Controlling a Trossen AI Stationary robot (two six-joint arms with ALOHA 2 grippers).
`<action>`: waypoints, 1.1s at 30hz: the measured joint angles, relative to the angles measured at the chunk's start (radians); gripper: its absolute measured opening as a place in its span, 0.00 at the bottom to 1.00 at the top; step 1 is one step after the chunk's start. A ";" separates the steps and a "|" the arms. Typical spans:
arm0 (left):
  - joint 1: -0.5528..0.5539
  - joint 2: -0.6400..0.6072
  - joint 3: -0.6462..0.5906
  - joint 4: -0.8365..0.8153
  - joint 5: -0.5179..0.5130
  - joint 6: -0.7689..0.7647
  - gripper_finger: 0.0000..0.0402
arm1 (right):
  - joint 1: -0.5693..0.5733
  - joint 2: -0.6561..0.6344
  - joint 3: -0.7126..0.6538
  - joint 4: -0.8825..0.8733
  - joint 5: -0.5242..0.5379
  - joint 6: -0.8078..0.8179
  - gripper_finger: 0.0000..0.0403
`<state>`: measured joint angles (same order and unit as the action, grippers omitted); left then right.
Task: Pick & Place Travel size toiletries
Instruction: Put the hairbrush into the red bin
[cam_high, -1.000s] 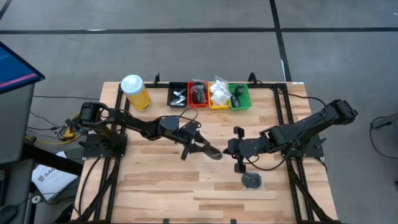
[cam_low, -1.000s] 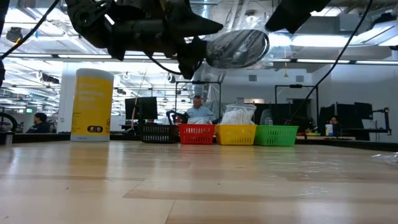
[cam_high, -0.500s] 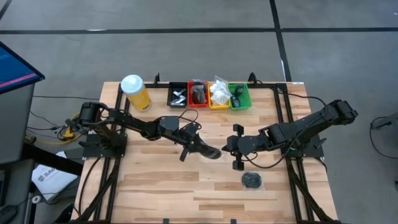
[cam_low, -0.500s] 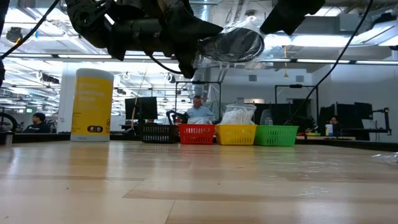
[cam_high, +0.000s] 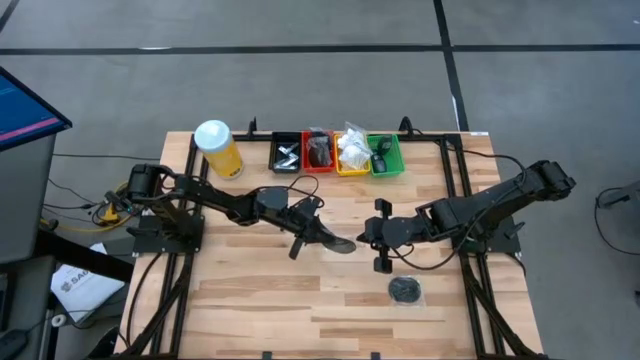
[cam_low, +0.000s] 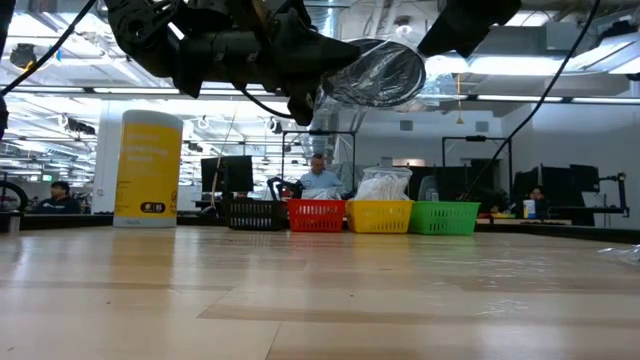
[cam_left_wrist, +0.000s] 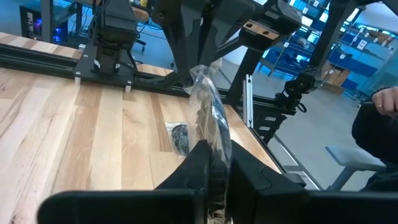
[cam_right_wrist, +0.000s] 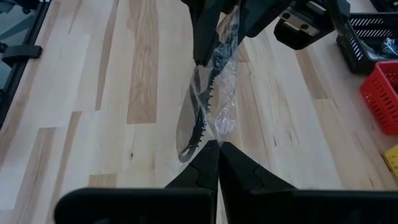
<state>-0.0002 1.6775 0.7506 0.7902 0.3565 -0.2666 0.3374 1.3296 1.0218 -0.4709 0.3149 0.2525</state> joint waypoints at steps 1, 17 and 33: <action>0.000 0.000 0.000 0.000 0.000 0.000 0.04 | 0.000 0.000 0.000 -0.001 0.000 0.001 0.00; 0.097 -0.066 0.000 -0.119 0.002 0.007 0.05 | -0.096 0.000 0.000 -0.099 0.000 0.002 0.27; 0.294 -0.222 0.000 -0.366 -0.218 0.153 0.05 | -0.110 0.000 0.000 -0.100 -0.002 0.051 0.39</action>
<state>0.2935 1.4552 0.7509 0.4241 0.1386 -0.1135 0.2276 1.3296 1.0218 -0.5709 0.3126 0.3040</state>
